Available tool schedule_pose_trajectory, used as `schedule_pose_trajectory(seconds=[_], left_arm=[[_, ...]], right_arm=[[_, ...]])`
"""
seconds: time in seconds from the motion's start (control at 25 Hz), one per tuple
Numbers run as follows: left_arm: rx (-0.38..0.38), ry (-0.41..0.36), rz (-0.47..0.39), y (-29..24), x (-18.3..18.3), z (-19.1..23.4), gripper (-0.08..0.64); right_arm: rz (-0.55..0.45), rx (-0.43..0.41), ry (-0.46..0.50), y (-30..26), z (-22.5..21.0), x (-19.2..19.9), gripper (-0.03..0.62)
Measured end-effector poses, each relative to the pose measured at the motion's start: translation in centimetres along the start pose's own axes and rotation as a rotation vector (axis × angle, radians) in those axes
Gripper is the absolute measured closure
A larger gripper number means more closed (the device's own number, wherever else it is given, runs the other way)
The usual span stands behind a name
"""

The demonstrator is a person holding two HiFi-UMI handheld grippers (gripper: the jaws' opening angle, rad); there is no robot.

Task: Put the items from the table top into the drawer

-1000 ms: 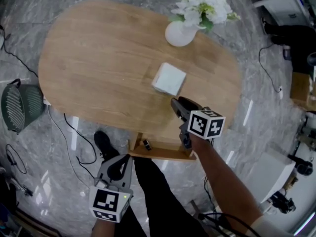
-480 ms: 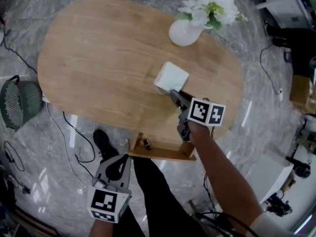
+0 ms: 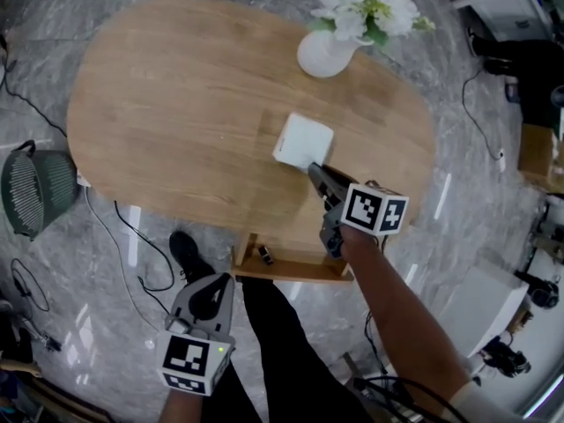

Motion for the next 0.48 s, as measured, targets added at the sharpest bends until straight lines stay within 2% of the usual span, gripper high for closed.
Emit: schedule_pose_trajectory(seconds=[0.48], left_arm=[[0.039,-0.049,0.014,0.6,0.8,-0.5,0.558]], right_arm=[[-0.022,0.029,-0.048,3.9,-0.4,2.5,0.529]])
Point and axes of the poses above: the fingertips, and each gripper's own axes: y backward along the fingers, z to its left, x out of its underside, the point moved 6 cm from there along y, backward along the fingers, and after that the axes turned 13 degrees about -z, right-handed, at the moved point
